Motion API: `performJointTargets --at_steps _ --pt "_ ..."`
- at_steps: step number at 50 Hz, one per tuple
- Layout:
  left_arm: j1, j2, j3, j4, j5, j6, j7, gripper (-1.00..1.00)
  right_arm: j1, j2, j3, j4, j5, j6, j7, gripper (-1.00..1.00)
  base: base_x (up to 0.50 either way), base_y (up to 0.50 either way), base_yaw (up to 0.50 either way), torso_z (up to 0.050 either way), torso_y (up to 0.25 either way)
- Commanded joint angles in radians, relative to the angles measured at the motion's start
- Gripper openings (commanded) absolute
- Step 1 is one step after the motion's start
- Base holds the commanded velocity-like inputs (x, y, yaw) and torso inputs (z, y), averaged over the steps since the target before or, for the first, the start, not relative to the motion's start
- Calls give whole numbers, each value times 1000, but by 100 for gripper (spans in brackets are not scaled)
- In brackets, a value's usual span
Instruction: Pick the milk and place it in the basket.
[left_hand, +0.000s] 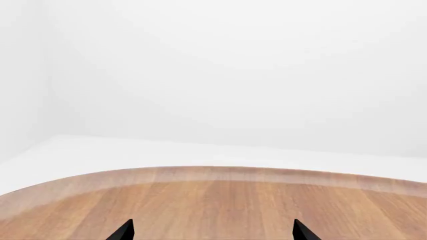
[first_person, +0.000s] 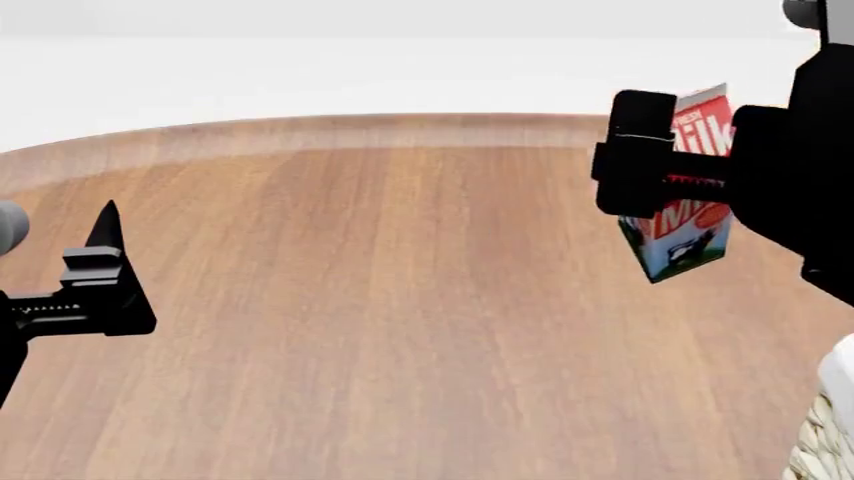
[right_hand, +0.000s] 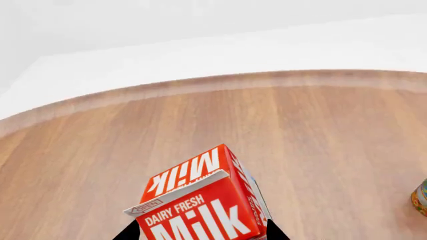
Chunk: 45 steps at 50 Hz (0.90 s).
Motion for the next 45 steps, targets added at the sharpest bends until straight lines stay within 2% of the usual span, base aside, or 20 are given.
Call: performJointTargets --at_steps 1,9,11,20,25,36,45 --pt "2 -3 5 -4 -3 6 -6 100 172 155 10 59 339 -10 396 -100 0 0 0 0 0" --pt "0 -5 5 -9 -6 10 -9 100 195 302 -124 8 594 -110 570 -100 0 0 0 0 1" --pt "-3 -6 5 -15 -6 12 -10 100 204 370 -197 -41 658 -172 574 -100 0 0 0 0 5" --pt "-4 -9 2 -15 -15 13 -13 100 217 606 -369 -222 828 -347 572 -100 0 0 0 0 1" --pt "-1 -11 4 -18 -16 19 -13 100 198 726 -402 -303 880 -411 550 -100 0 0 0 3 0" --pt "8 -18 8 -23 -14 32 -14 100 7 1006 -395 -439 811 -587 312 -100 0 0 0 0 1" --pt "12 -23 15 -32 -12 45 -14 100 -9 1009 -400 -398 742 -598 278 -100 0 0 1 0 1"
